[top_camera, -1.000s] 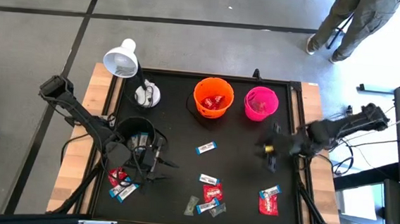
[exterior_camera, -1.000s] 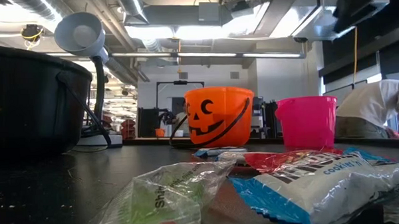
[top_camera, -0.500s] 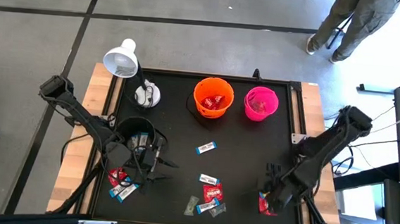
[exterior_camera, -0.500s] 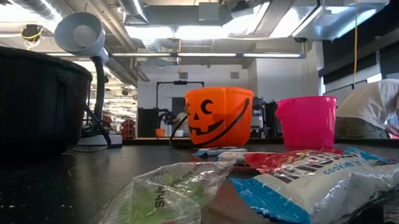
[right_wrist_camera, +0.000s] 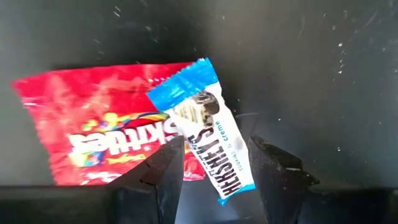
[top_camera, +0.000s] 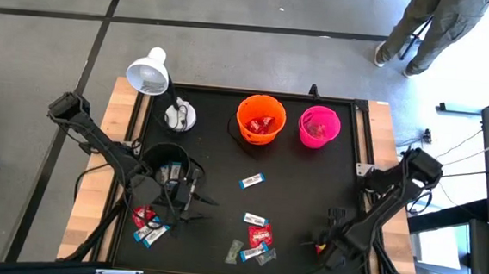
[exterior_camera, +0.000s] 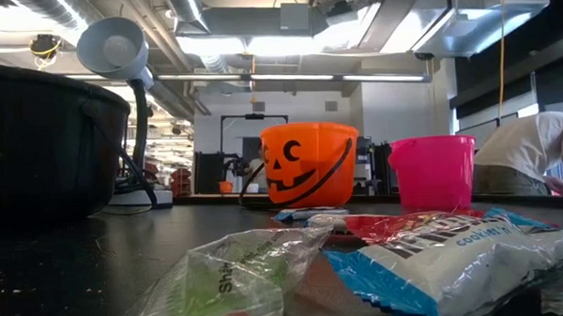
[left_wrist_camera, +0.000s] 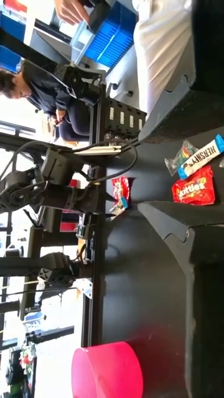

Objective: Sort candy
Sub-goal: Put the white candy into the black bucket

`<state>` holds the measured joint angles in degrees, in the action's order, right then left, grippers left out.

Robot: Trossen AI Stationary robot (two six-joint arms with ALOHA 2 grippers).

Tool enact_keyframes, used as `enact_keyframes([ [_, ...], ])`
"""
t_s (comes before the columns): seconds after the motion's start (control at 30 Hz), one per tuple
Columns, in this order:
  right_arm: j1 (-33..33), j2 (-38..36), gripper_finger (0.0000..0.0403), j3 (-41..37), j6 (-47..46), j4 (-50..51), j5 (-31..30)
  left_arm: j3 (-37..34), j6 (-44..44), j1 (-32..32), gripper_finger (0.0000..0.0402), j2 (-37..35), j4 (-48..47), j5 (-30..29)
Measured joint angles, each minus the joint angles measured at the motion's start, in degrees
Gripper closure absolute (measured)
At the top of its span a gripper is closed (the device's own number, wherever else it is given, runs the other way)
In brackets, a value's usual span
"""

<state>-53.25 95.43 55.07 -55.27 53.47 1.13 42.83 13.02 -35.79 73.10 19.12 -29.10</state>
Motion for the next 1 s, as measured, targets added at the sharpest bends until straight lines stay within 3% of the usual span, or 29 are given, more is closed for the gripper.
enact_keyframes([
  [0.43,1.3,2.8,0.0231,0.1,1.8,0.8,-2.2,0.0,0.3,0.0,0.0250,2.0,-0.2,0.0],
  [0.8,5.6,2.7,0.0356,0.1,5.8,1.3,-1.9,0.0,1.9,0.0,0.0250,3.9,-0.2,0.0],
  [1.0,6.5,0.7,0.0376,0.0,6.1,0.4,-2.6,0.0,1.9,0.0,0.0250,3.9,-0.2,-0.1],
])
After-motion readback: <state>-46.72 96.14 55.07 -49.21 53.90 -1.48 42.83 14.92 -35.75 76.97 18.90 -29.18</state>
